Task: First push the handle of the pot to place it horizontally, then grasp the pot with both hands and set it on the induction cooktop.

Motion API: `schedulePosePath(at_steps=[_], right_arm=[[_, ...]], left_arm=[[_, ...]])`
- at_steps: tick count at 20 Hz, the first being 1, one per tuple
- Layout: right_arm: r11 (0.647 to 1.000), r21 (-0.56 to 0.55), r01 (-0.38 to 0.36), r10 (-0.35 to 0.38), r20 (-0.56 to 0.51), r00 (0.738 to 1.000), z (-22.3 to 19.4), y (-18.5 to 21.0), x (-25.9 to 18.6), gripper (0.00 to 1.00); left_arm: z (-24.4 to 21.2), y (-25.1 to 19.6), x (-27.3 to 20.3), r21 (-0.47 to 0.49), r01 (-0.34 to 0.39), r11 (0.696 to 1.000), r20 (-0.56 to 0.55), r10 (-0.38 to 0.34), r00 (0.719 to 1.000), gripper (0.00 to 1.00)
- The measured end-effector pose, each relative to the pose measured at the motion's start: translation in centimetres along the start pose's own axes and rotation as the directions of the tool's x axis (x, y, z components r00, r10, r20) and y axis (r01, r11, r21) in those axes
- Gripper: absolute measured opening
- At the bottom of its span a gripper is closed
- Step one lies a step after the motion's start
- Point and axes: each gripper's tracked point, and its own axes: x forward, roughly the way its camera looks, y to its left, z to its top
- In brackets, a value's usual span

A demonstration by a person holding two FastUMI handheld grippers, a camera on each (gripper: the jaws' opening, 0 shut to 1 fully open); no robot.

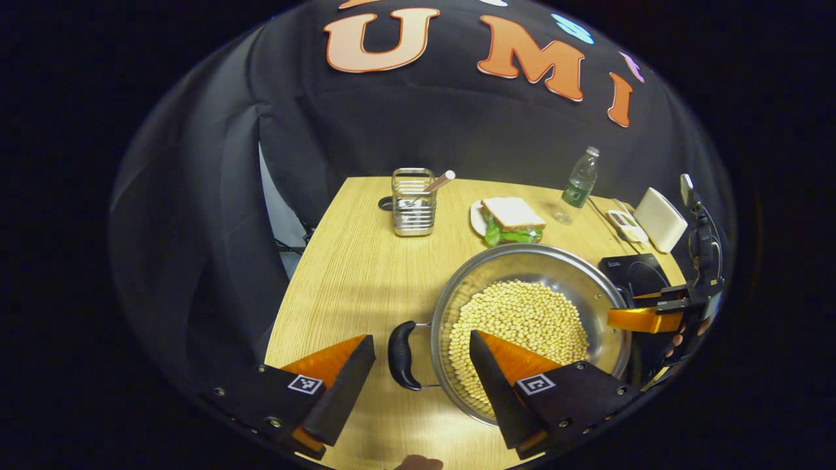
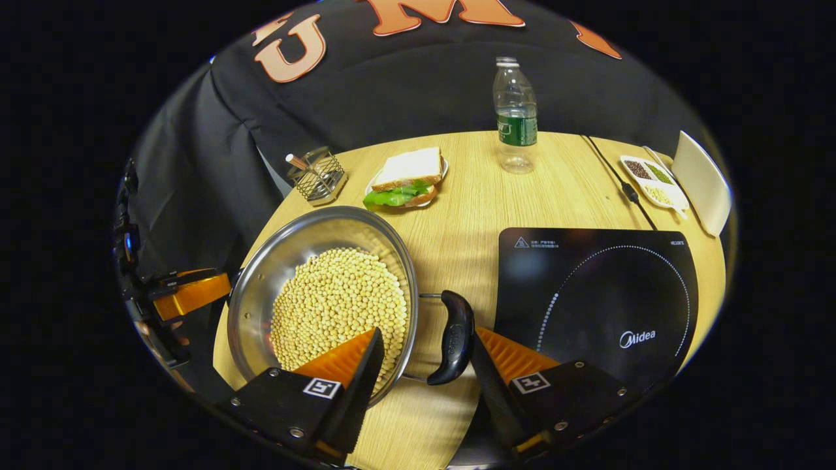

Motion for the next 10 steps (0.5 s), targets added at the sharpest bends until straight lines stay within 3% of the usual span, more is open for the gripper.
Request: schedulePosePath(at_steps=[4, 10], right_arm=[[1.000, -0.025, 0.018, -0.019, -0.013, 1.000, -0.1, -0.1, 0.6, 0.80], [0.997, -0.045, 0.056, -0.056, 0.004, 0.998, -0.2, -0.1, 1.7, 0.80]], left_arm=[[-1.9, 0.8, 2.1, -0.013, -0.028, 1.000, -0.040, 0.027, 0.999, 0.92], [-1.7, 0.5, 3.0, -0.049, -0.047, 0.998, -0.001, 0.047, 0.999, 0.93]])
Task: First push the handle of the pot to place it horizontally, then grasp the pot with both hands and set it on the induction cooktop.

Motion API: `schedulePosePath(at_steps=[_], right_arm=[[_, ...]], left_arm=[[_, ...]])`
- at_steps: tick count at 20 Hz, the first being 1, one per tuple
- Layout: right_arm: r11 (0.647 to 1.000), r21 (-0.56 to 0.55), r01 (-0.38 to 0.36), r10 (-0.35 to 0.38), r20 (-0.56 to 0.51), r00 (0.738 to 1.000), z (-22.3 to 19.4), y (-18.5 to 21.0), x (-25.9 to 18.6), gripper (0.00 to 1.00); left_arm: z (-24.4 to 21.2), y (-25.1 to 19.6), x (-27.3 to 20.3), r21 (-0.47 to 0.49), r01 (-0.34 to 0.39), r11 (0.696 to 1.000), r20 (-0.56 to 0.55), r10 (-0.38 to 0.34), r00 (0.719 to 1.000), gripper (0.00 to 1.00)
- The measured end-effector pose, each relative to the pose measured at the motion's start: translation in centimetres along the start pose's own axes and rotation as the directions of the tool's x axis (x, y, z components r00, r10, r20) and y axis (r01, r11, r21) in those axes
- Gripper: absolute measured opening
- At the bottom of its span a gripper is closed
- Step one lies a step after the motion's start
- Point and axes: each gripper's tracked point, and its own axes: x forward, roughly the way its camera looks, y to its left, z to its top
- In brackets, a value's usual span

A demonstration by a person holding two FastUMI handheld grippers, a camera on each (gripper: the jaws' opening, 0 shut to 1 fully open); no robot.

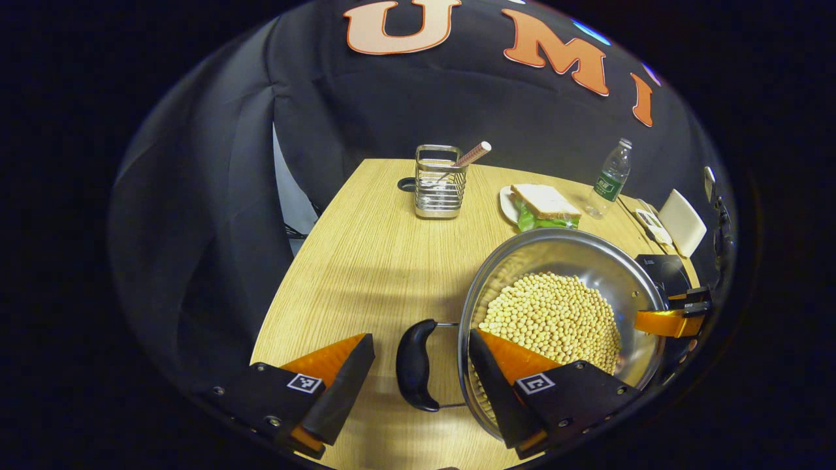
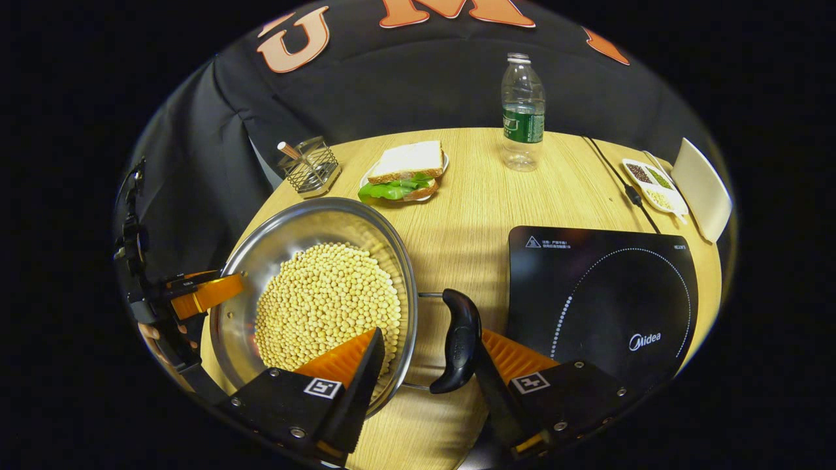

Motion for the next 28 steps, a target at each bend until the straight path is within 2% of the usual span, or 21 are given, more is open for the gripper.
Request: schedulePosePath(at_steps=[7, 9, 11, 13, 14, 19, 22, 25, 26, 28], right_arm=[[0.997, -0.057, 0.058, -0.056, 0.031, 0.998, -0.2, -0.3, 1.3, 0.80], [0.995, -0.066, 0.070, -0.068, 0.035, 0.997, -0.3, -0.7, 1.6, 0.78], [0.997, -0.048, 0.063, -0.062, 0.023, 0.998, -0.5, -0.7, 1.7, 0.75], [0.999, -0.030, 0.045, -0.045, 0.009, 0.999, -0.7, -0.6, 2.1, 0.72], [0.999, -0.018, 0.037, -0.037, 0.006, 0.999, -0.7, -0.5, 2.1, 0.71], [1.000, -0.020, 0.011, -0.010, 0.027, 1.000, -0.2, -0.4, 2.3, 0.64], [1.000, -0.011, -0.002, 0.002, 0.016, 1.000, -0.3, -0.4, 2.5, 0.61], [1.000, 0.003, -0.020, 0.020, 0.028, 0.999, 0.0, -0.5, 2.5, 0.55], [1.000, 0.006, -0.025, 0.024, 0.037, 0.999, 0.2, -0.6, 2.6, 0.59], [0.999, 0.009, -0.032, 0.031, 0.063, 0.998, 0.8, -1.2, 2.1, 0.58]], left_arm=[[-0.6, -0.5, 0.9, 0.059, -0.049, 0.997, 0.025, 0.047, 0.999, 0.92], [-1.0, -0.4, 1.4, 0.059, -0.071, 0.996, 0.027, 0.069, 0.997, 0.86], [-1.4, -0.3, 1.6, 0.041, -0.071, 0.997, 0.021, 0.070, 0.997, 0.76], [-1.0, -0.1, 1.5, 0.021, -0.067, 0.998, 0.047, 0.066, 0.997, 0.76], [-1.1, -0.1, 1.4, 0.019, -0.067, 0.998, 0.046, 0.066, 0.997, 0.72], [-1.0, -0.1, 1.0, -0.015, -0.094, 0.995, 0.075, 0.095, 0.993, 0.66], [-0.9, -0.1, 0.9, -0.045, -0.116, 0.992, 0.084, 0.120, 0.989, 0.66], [-0.4, -0.2, 0.1, -0.031, -0.136, 0.990, 0.102, 0.138, 0.985, 0.65], [-0.2, -0.3, -0.1, -0.028, -0.140, 0.990, 0.117, 0.143, 0.983, 0.65], [0.4, -0.6, -1.2, -0.018, -0.146, 0.989, 0.140, 0.147, 0.979, 0.65]])
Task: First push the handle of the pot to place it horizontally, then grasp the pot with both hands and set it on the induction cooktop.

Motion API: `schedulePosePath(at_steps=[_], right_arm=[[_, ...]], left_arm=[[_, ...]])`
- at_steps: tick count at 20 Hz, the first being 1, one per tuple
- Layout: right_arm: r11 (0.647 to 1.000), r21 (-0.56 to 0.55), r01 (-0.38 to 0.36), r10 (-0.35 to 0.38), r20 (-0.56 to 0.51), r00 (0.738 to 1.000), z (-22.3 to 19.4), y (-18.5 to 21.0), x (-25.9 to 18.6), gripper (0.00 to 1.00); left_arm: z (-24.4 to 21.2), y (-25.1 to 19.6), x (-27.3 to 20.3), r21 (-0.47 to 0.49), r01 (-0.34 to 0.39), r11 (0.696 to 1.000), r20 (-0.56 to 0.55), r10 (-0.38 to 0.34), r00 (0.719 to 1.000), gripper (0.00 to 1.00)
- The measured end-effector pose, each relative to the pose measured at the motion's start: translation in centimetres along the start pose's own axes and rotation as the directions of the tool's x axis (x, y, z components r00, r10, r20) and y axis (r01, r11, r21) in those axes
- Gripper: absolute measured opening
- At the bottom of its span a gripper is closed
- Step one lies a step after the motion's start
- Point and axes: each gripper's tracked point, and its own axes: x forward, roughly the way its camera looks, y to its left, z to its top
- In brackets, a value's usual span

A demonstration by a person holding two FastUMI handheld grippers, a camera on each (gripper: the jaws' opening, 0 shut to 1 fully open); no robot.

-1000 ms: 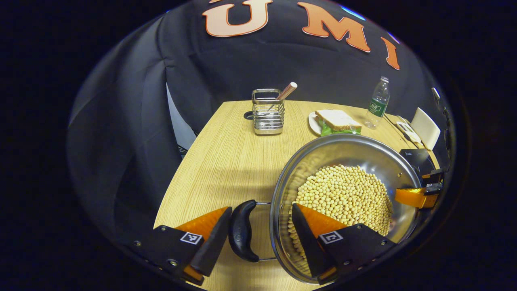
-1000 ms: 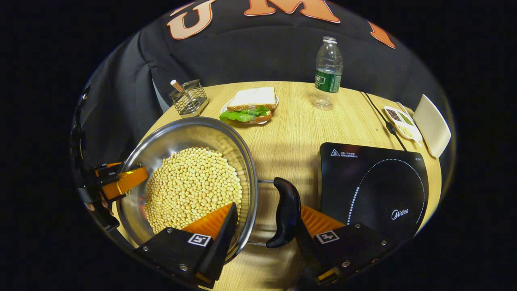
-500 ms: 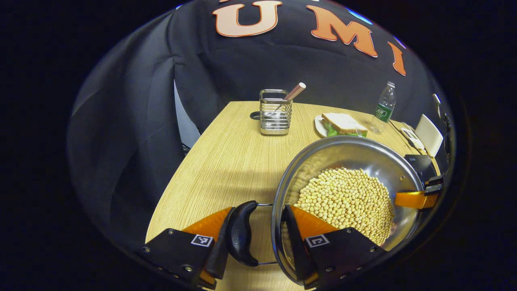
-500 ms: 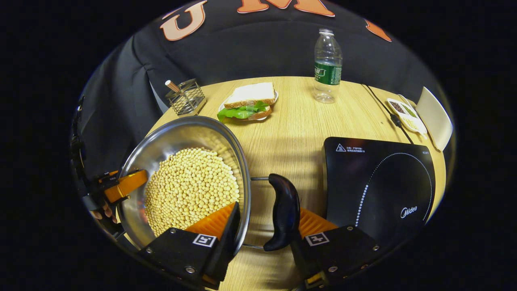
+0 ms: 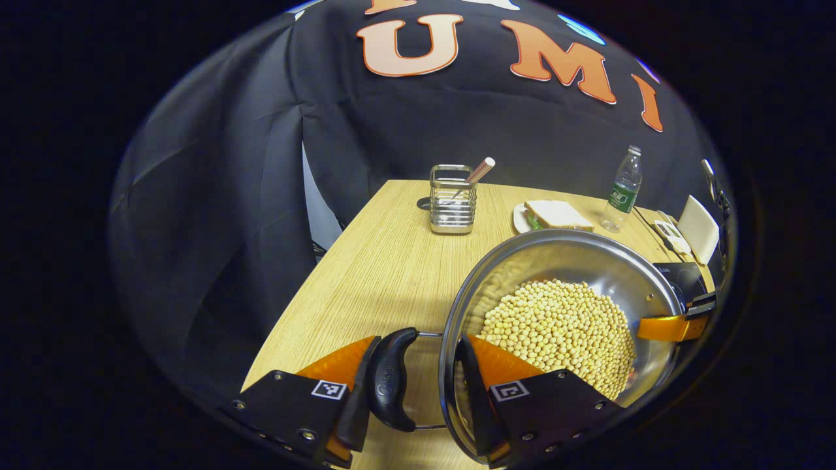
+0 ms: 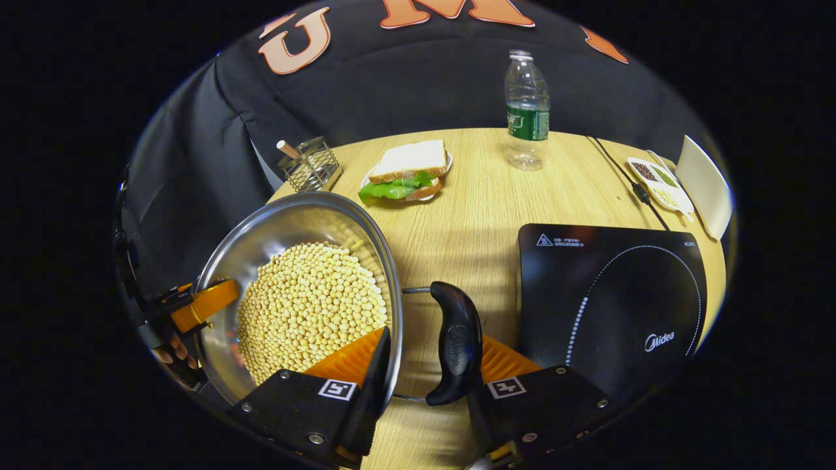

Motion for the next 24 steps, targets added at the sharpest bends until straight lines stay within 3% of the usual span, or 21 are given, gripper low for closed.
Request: schedulePosePath(at_steps=[6, 13, 24], right_arm=[[1.000, 0.000, 0.000, 0.000, 0.055, 0.998, 1.3, -2.0, -1.8, 0.58], [1.000, 0.012, 0.016, -0.018, 0.116, 0.993, 2.1, -3.6, -3.9, 0.58], [0.996, 0.076, 0.038, -0.052, 0.194, 0.980, 2.6, -7.8, -8.9, 0.58]], left_arm=[[2.7, -2.1, -6.6, 0.035, -0.002, 0.999, 0.067, 0.000, 0.998, 0.64], [4.9, -5.9, -7.9, 0.053, 0.028, 0.998, 0.100, -0.034, 0.994, 0.64], [7.9, -15.8, -10.7, 0.119, 0.081, 0.990, 0.150, -0.099, 0.984, 0.64]])
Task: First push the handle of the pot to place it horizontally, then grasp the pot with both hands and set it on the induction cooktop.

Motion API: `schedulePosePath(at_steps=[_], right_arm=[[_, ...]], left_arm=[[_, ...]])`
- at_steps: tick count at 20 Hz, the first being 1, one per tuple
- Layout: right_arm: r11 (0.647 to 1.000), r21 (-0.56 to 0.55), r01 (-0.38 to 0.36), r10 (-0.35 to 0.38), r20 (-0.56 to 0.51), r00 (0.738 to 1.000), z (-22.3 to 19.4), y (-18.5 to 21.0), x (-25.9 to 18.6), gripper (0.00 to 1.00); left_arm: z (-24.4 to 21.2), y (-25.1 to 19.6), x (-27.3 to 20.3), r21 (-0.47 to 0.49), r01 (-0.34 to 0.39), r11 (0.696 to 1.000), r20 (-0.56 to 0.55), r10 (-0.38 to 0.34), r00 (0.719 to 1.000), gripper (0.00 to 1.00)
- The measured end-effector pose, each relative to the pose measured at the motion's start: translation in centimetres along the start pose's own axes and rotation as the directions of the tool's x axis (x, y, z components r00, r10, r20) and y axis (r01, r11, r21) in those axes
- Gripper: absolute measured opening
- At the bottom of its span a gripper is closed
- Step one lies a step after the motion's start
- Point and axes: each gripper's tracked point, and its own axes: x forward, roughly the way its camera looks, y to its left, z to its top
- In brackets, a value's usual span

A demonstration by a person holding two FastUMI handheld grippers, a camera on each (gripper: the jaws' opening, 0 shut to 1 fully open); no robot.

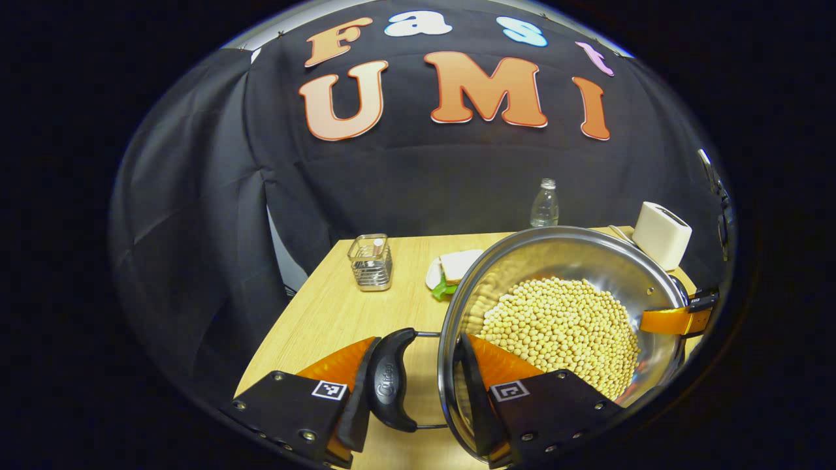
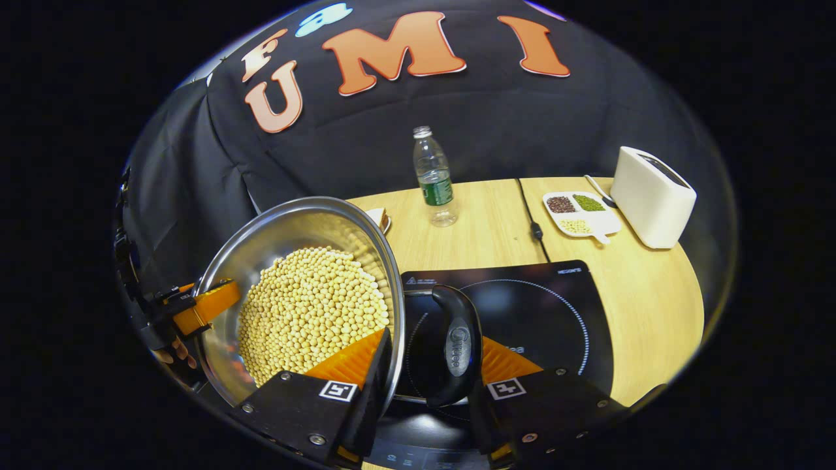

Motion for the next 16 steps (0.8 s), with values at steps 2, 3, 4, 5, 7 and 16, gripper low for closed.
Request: schedulePosePath(at_steps=[2, 3, 4, 5, 7, 16], right_arm=[[1.000, 0.014, 0.009, -0.009, 0.006, 1.000, -0.2, -1.0, -0.7, 0.58], [1.000, 0.019, 0.014, -0.014, 0.009, 1.000, -0.1, -1.5, -1.1, 0.58], [0.999, 0.027, 0.022, -0.022, 0.011, 1.000, -0.1, -1.6, -1.9, 0.58], [0.999, 0.030, 0.029, -0.030, 0.013, 0.999, -0.1, -1.9, -2.1, 0.58], [0.998, 0.037, 0.047, -0.048, 0.017, 0.999, 0.1, -2.4, -3.0, 0.53], [0.989, 0.104, 0.108, -0.112, 0.033, 0.993, 0.5, -3.7, -5.7, 0.58]], left_arm=[[0.4, -2.1, -0.1, 0.010, 0.012, 1.000, 0.008, -0.012, 1.000, 0.64], [0.5, -3.2, -0.1, 0.015, 0.019, 1.000, 0.010, -0.019, 1.000, 0.64], [0.6, -4.2, 0.0, 0.017, 0.027, 0.999, 0.012, -0.027, 1.000, 0.64], [0.6, -5.4, 0.2, 0.020, 0.035, 0.999, 0.010, -0.035, 0.999, 0.64], [0.7, -7.5, 0.7, 0.020, 0.055, 0.998, 0.009, -0.055, 0.998, 0.64], [1.5, -15.3, 2.5, 0.065, 0.123, 0.990, 0.018, -0.124, 0.992, 0.64]])
